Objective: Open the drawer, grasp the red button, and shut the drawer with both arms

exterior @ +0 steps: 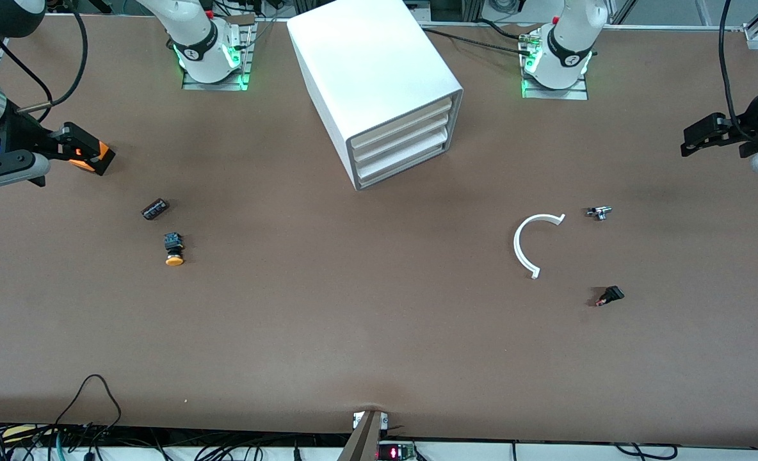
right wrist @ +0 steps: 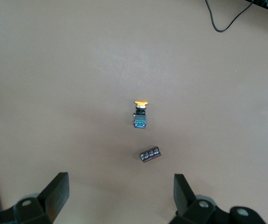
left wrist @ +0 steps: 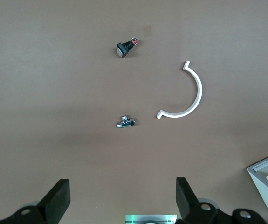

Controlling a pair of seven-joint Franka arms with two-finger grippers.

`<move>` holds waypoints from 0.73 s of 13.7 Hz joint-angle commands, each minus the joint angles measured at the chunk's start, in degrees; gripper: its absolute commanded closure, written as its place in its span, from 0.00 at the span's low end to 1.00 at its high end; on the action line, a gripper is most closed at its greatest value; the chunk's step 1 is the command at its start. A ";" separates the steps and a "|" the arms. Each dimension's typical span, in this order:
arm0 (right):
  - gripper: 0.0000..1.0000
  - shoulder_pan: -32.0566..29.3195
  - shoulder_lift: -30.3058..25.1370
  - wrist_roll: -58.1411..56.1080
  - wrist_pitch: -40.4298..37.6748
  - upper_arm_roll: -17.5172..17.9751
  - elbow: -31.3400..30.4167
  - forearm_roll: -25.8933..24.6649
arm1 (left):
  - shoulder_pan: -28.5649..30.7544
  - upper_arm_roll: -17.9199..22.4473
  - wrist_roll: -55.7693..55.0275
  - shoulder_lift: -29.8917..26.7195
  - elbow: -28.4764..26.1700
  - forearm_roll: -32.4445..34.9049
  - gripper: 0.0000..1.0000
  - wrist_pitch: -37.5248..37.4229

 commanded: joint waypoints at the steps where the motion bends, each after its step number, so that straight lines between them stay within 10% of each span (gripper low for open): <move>1: 0.01 0.08 0.49 1.01 -0.26 0.25 1.35 -0.87 | 0.01 -0.32 1.43 0.82 1.98 -1.07 0.00 -1.01; 10: 0.01 0.08 0.49 1.01 -0.26 0.25 1.26 -1.05 | -0.86 -3.22 1.08 2.66 0.58 -4.93 0.00 -3.47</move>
